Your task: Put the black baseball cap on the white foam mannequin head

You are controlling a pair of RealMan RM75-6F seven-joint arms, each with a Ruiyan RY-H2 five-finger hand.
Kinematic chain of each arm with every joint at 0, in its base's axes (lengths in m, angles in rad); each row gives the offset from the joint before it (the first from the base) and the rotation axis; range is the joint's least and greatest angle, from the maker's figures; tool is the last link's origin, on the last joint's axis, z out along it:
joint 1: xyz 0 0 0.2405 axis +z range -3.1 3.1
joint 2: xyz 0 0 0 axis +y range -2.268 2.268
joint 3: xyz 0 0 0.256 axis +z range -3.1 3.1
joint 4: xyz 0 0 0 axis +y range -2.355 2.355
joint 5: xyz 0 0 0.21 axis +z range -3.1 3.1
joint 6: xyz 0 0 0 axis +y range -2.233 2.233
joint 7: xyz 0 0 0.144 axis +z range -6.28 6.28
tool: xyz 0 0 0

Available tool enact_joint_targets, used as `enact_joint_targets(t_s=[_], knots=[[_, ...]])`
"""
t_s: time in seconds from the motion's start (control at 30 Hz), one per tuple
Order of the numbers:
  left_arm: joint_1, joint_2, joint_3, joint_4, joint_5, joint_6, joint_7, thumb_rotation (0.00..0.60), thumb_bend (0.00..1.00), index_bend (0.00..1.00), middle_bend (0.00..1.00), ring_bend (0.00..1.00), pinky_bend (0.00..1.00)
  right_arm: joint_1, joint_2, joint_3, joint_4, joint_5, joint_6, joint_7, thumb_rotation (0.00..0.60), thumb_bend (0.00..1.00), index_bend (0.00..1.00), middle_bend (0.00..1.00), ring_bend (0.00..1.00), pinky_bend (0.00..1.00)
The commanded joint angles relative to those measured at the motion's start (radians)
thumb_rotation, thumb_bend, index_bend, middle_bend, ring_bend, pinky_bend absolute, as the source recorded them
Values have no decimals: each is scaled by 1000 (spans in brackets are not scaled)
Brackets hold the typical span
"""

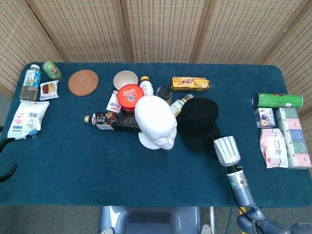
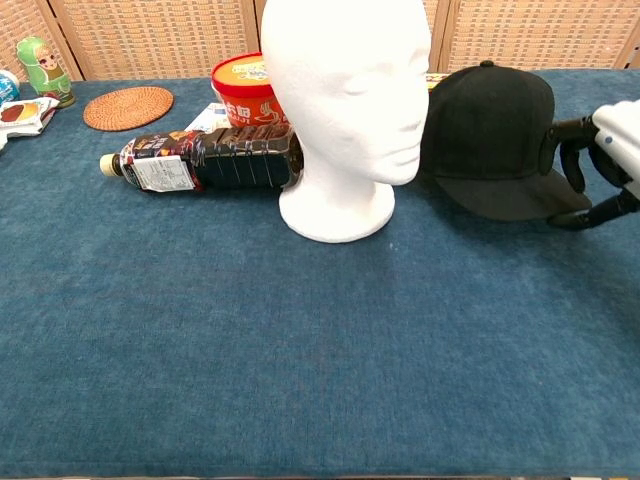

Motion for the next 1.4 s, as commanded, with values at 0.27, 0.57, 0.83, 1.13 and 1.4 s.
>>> enact_joint_targets(t_s=[0.27,0.57,0.83,1.13,1.4], knots=[[1,6,0,-4,2,4,-3,600,254,183,41,0,122,57,-25,68,54,39,-2,19,600,174,454,599,734,824],[10,11,3,1,-1,9,-16,600,254,183,41,0,122,131,-77,104,162,91,-84,0,600,311,458,532,712,824],[18,11,4,12,-4,18,-35,600,254,183,41,0,122,176,-117,121,243,116,-109,15,600,397,692,548,739,852],[20,0,5,31,-5,18,-55,600,253,183,41,0,122,173,-117,110,258,115,-66,58,600,455,838,613,774,872],[19,-6,3,37,-4,18,-60,600,252,183,41,0,122,154,-98,107,228,99,24,95,600,479,862,634,789,881]])
